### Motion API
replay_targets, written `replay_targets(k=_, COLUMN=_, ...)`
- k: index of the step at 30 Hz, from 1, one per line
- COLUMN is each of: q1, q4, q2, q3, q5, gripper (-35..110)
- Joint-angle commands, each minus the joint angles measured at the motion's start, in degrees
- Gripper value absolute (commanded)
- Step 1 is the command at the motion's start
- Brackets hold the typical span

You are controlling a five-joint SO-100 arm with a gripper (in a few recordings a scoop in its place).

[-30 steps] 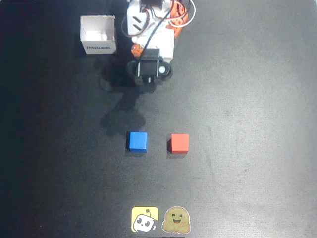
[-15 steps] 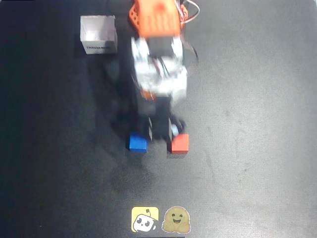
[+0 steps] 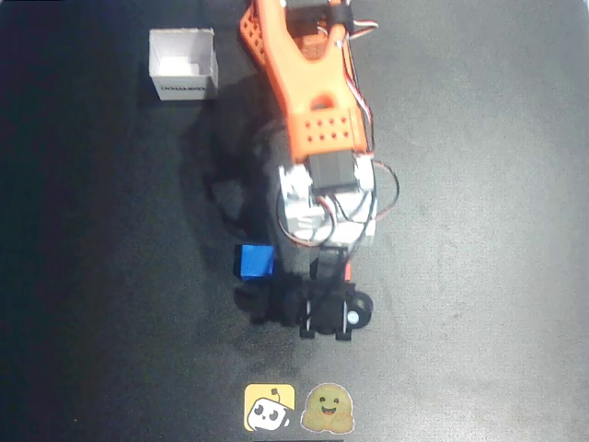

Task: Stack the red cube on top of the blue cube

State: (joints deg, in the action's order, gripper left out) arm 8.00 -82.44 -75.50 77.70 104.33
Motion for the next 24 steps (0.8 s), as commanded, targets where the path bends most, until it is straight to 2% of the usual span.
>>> replay_targets(k=1, q1=0.26, q4=0.35, q2=1.05, q3=-4.57, q5=0.18, gripper=0)
replay_targets(k=5, q1=0.26, q4=2.11, q2=1.93, q3=-4.83, q5=-0.35, gripper=13)
replay_targets(k=10, q1=0.7, q4=3.43, q2=2.46, q3=-4.75, q5=-0.88, gripper=20)
replay_targets(k=24, q1=3.78, q4=8.88, q2=5.54, q3=-0.97, q5=0.44, gripper=23)
